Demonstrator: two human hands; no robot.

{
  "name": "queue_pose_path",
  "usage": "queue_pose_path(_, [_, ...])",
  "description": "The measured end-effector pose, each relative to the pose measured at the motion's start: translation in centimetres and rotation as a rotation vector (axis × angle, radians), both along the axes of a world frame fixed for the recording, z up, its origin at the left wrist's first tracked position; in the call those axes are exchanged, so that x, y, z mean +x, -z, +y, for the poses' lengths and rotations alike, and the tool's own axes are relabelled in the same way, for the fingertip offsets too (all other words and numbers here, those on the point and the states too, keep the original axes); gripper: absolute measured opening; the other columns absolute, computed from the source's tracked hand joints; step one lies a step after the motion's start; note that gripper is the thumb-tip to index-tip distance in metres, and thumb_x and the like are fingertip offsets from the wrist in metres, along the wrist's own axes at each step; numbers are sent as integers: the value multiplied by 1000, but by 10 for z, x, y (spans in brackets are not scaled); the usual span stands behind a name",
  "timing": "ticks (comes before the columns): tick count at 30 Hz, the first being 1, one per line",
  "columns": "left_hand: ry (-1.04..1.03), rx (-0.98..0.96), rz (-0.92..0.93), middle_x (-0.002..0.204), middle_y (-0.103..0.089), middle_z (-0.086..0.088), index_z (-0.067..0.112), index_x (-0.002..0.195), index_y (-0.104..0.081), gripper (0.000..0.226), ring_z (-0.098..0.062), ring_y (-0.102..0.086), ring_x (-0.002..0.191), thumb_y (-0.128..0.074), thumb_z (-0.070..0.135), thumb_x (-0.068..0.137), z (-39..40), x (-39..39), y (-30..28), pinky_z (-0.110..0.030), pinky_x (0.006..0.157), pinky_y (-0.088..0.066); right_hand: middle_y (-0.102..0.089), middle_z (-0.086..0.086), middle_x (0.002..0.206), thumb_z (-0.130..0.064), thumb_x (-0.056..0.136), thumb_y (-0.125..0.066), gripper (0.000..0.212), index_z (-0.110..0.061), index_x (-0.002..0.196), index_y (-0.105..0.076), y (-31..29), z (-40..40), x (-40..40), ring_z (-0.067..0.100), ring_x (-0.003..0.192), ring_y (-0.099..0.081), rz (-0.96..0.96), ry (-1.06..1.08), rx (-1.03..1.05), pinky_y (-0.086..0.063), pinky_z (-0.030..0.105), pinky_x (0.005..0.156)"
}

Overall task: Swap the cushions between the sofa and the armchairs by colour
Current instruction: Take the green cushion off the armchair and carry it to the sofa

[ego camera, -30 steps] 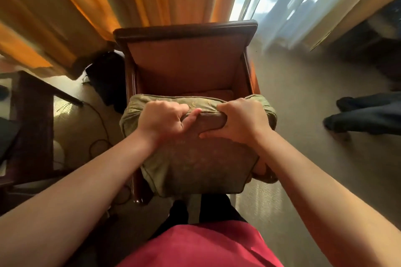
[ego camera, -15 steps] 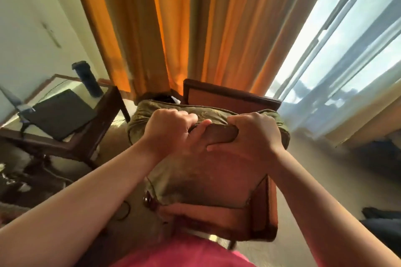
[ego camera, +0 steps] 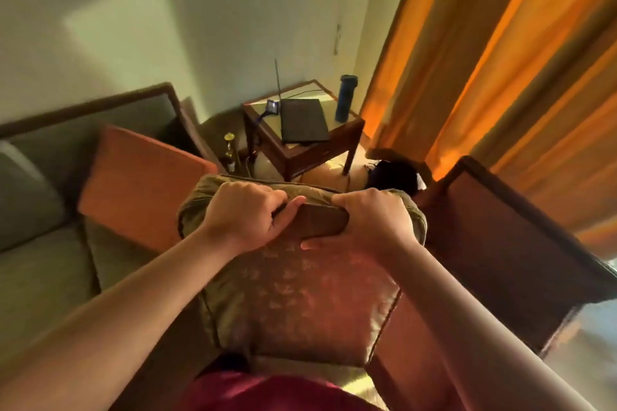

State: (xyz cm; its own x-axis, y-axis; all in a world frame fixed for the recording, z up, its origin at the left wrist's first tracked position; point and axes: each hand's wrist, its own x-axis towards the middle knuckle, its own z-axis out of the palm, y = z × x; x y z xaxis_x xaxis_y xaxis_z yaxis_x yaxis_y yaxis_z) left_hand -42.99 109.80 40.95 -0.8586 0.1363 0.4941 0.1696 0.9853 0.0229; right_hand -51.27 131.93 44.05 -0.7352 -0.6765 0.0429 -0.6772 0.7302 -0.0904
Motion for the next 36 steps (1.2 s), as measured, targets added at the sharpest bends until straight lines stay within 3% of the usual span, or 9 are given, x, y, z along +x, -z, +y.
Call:
queue_pose_path(5, [-229,-6,22,59,-62,4,22,65,-66,60,-19,-60,52,-35,54,105,-107,80,-1,-29,48,-42,-66,-14,74,-110,52,-42,89,-38,95,-70,6,-130,33,13,71,-63,24,-252,-55,-42,32,64])
queue_pose_path(11, [-449,-67,27,54,-58,5,22,60,-59,64,-17,-56,47,-28,55,106,-242,174,-1,-25,45,-31,-66,-11,73,-106,62,-41,81,-30,79,-62,12,-294,90,15,68,-64,46,-463,-106,-49,33,63])
queue_pose_path(13, [-493,-85,14,52,-56,6,23,59,-57,65,-17,-55,46,-26,56,106,-283,200,0,-25,47,-24,-64,-11,72,-103,67,-43,76,-29,78,-58,18,-342,110,14,66,-62,37,-517,-113,-44,32,59])
queue_pose_path(15, [-522,-92,1,52,-54,5,22,59,-57,65,-19,-55,46,-27,56,105,-322,222,1,-25,46,-26,-63,-11,70,-100,69,-46,71,-30,75,-54,26,-387,128,13,62,-57,32,-552,-144,-35,32,56])
queue_pose_path(18, [-535,-101,-14,53,-53,3,21,60,-54,62,-22,-56,48,-31,57,105,-376,249,3,-27,46,-30,-61,-11,66,-98,70,-51,67,-31,70,-47,41,-445,148,15,59,-57,34,-584,-245,-37,32,54])
queue_pose_path(24, [-516,-116,-75,55,-53,1,20,63,-50,64,-23,-56,49,-29,65,103,-480,271,18,-29,47,-36,-57,-10,64,-90,80,-51,62,-30,71,-44,70,-551,157,18,56,-58,-26,-690,-304,-46,35,50])
queue_pose_path(31, [-604,-28,-152,58,-56,3,22,65,-50,56,-22,-58,51,-38,64,100,-589,272,47,-30,48,-37,-61,-7,69,-84,94,-26,65,-27,74,-48,100,-690,132,21,63,-62,-87,-876,-265,-42,35,53])
queue_pose_path(33, [-629,11,-162,59,-57,4,23,64,-49,57,-22,-59,52,-35,64,101,-618,270,51,-28,49,-32,-66,-7,73,-82,96,-27,64,-27,76,-53,103,-729,125,21,66,-65,-87,-925,-252,-36,34,55])
queue_pose_path(36, [-687,53,-152,61,-61,2,21,64,-51,58,-24,-63,55,-34,62,102,-660,271,59,-31,49,-37,-65,-8,70,-77,97,-35,55,-30,74,-51,105,-783,120,19,63,-63,-108,-990,-258,-30,30,59])
